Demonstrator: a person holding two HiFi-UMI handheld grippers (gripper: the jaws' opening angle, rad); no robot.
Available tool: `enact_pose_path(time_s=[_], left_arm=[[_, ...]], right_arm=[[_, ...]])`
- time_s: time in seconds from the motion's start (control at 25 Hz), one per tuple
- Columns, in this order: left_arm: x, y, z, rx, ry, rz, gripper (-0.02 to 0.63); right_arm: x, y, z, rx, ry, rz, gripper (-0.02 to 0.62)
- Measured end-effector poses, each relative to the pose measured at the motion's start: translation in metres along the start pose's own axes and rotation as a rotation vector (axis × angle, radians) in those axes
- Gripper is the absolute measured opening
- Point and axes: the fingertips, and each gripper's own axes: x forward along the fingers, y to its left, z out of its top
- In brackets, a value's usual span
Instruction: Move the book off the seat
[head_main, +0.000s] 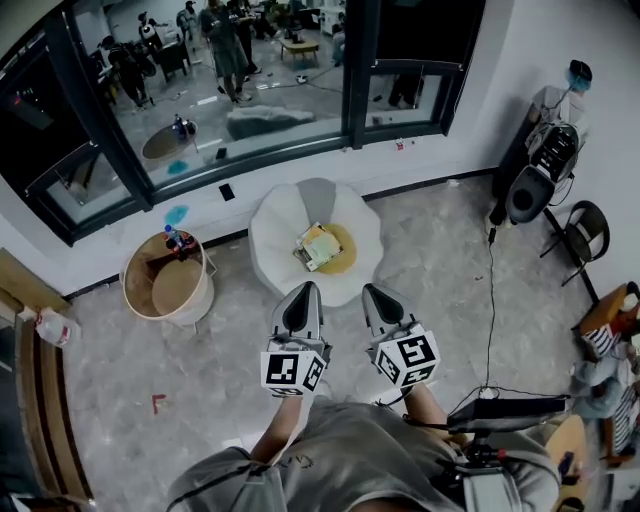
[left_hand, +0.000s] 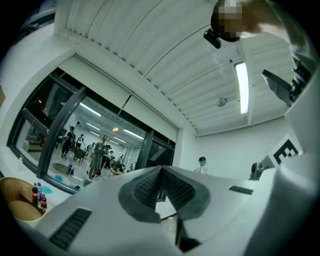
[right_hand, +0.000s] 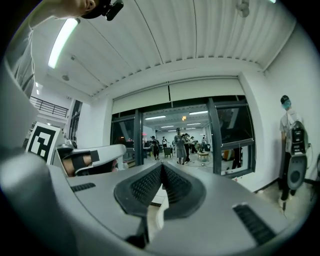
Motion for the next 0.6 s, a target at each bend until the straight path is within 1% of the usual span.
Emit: enact_pose_path(time_s=[0.12, 0.2, 0.32, 0.44, 0.52, 0.6], left_arm=[[0.012, 0.014, 0.002, -0.001, -0.003, -0.034, 0.012], [0.019, 0.022, -0.002, -0.021, 0.009, -0.044, 0.012], [0.027, 0.027, -0.007, -0.046, 0.030, -0.060, 0.012], [0.033, 0.028, -0.010, -0.048, 0.038, -0.078, 0.012], [0.037, 0.033, -0.006, -0.049, 0.029, -0.074, 0.012], [0.040, 0.044, -0.003, -0.053, 0.021, -0.052, 0.012]], right_arm=[[0.019, 0.001, -0.009, 0.001, 0.012, -0.037, 0.014], [0.029, 0.003, -0.013, 0.002, 0.026, -0.043, 0.014], [0.040, 0.004, -0.011, -0.016, 0.029, -0.053, 0.014], [0.051, -0.001, -0.007, -0.016, 0.023, -0.061, 0.014], [0.062, -0.005, -0.006, 0.001, 0.020, -0.057, 0.014], [0.078, -0.002, -0.007, 0.013, 0.018, -0.037, 0.014]])
